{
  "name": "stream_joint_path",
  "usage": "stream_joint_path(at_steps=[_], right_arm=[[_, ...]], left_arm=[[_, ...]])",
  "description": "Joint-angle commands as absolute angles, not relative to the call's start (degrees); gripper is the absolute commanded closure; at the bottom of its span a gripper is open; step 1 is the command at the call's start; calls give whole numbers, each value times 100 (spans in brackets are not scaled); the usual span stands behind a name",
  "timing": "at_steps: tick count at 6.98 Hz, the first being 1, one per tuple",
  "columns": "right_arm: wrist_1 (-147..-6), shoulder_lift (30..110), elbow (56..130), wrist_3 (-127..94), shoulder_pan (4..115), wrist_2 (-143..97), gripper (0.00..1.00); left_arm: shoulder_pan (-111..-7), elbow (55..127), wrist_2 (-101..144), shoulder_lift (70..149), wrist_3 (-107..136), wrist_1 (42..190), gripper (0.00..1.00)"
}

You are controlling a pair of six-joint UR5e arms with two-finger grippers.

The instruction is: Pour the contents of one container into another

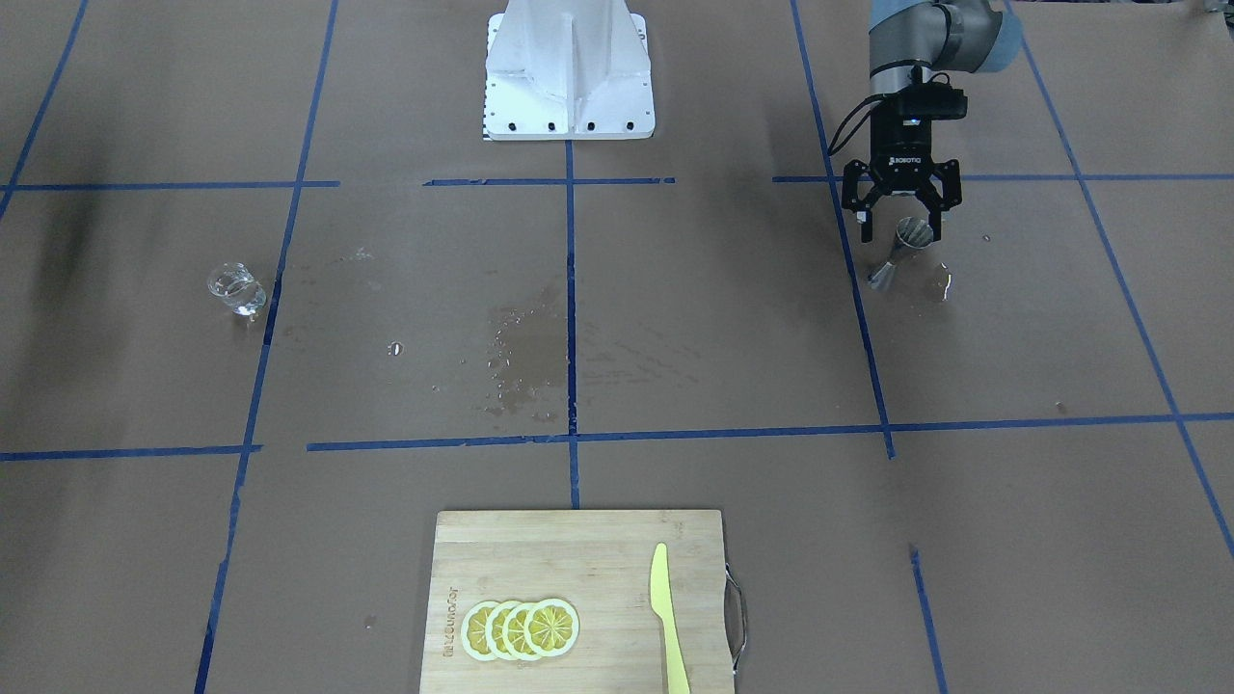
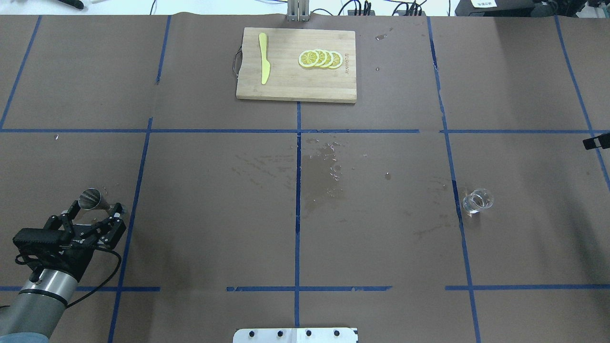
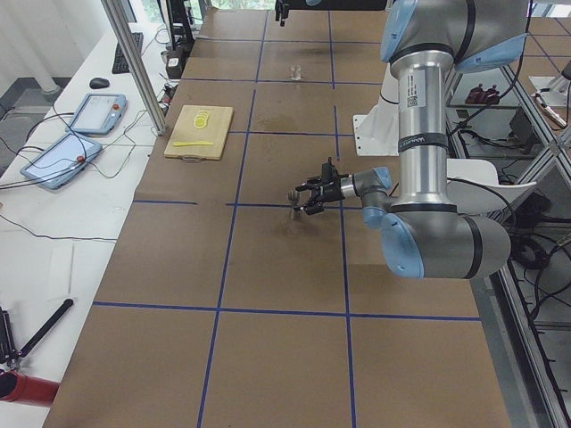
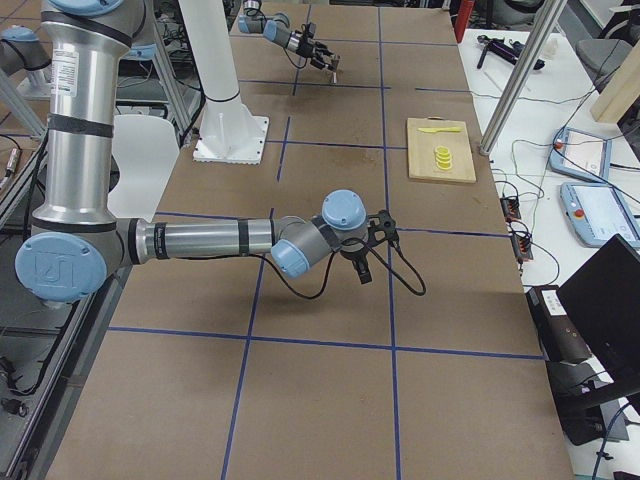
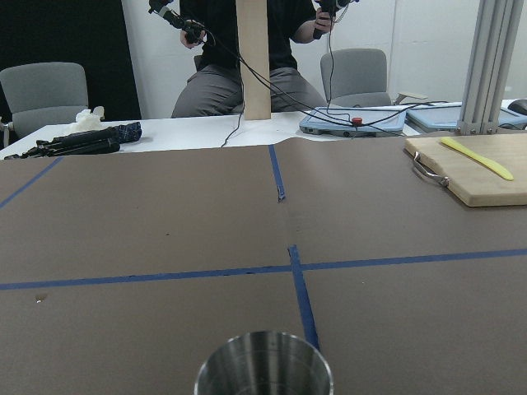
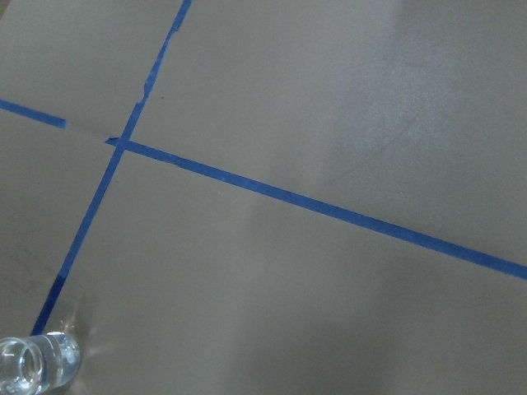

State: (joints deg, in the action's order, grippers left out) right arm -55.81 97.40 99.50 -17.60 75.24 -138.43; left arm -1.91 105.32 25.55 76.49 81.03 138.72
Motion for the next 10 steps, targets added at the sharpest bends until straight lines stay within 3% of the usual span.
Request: stream_joint_path(at_steps=[1,2,10], right_arm=[[-5581,9738,9967,-1767,7523,-13843,0],[-5581,9747,9984,-1767,7523,-13851,0],[-5572,9738,10002,-1767,7523,-13869,0]], left_arm=[[-185,10363,2558,7812,8121,13904,6],[-185,10336,2566,7857,8121,13913,11],[-193,10143,2793,7892,8130,13922,19]])
